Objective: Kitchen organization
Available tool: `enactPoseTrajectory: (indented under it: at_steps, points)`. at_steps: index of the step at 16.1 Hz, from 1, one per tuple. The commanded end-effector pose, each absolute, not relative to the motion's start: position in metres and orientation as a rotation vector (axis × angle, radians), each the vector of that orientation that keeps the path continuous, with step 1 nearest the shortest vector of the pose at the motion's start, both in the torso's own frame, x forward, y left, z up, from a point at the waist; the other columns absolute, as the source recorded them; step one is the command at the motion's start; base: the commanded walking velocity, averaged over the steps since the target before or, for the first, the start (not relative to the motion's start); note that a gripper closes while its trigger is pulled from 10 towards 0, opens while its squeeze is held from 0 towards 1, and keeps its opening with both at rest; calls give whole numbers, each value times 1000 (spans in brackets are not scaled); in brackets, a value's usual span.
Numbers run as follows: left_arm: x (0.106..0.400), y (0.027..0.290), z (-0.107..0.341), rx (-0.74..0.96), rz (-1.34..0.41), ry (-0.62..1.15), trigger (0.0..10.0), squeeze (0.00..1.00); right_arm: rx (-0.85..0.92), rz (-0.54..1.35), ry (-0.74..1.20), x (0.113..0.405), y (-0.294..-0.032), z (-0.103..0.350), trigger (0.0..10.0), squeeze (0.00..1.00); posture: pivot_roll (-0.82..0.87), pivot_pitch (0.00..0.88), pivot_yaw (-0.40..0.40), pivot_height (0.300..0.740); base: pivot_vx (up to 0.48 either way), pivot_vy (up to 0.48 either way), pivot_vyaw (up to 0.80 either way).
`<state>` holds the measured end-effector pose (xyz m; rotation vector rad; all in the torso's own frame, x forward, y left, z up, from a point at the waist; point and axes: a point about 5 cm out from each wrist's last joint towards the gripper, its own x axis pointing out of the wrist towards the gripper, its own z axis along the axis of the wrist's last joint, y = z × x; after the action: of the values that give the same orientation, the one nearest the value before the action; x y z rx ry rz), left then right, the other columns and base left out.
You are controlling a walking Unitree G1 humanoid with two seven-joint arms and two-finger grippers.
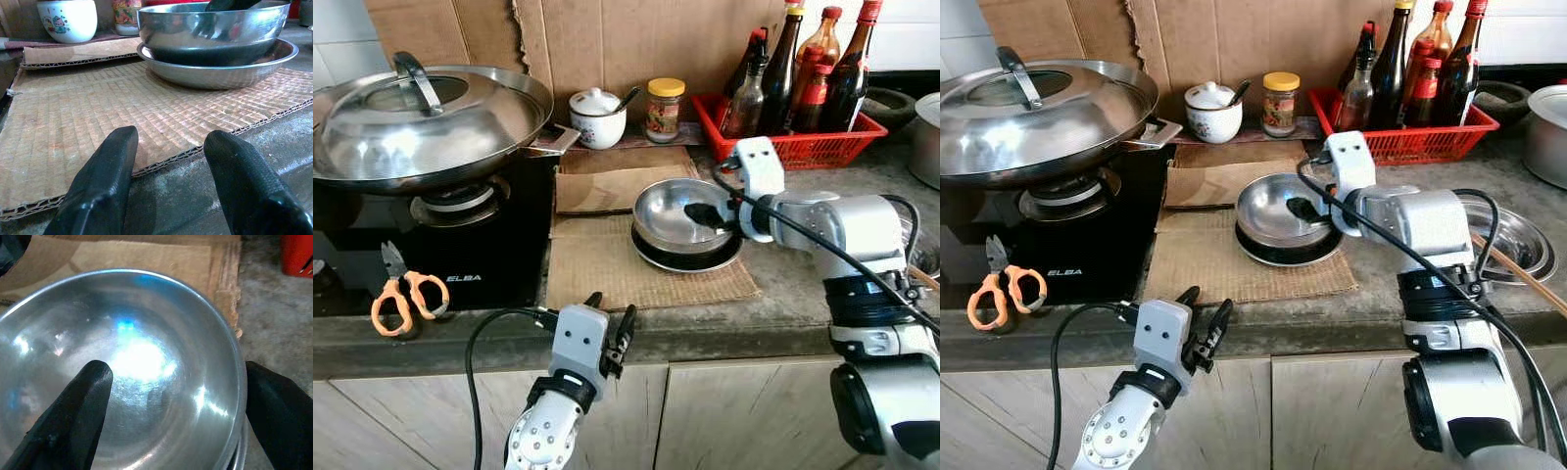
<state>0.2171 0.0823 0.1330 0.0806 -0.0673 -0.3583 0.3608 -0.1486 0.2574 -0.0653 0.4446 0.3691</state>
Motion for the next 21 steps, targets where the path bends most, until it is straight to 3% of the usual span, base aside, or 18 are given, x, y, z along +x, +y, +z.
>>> enactPoseTrajectory:
  at_steps: [1,4,5,6,7,17,19,21]
  points:
    - [215,82,130,77,-352,-55,10000,0,-69,393,449,361,-144,262,10000,0,81,52,-46,740,0,0,0]
    - [215,82,130,75,-347,-52,10000,0,-73,396,471,361,-142,258,10000,0,81,56,-49,740,0,0,0]
    - [215,82,130,75,-346,-52,10000,0,-72,397,480,361,-142,257,4588,0,80,59,-48,740,0,0,0]
    - [215,82,130,74,-345,-52,10000,0,-72,398,483,361,-142,256,4588,0,80,59,-48,740,0,0,0]
    - [215,81,131,73,-344,-54,10000,0,-81,397,493,360,-141,254,0,0,80,60,-48,740,0,0,0]
    - [215,82,132,72,-334,-59,10000,0,-48,345,507,362,-141,249,0,0,80,65,-47,740,0,0,0]
    - [215,82,132,71,-333,-59,10000,0,-14,331,504,362,-142,247,0,0,80,64,-45,740,0,0,0]
    - [215,82,132,70,-331,-58,10000,0,127,290,470,364,-143,247,0,0,81,65,-45,740,0,0,0]
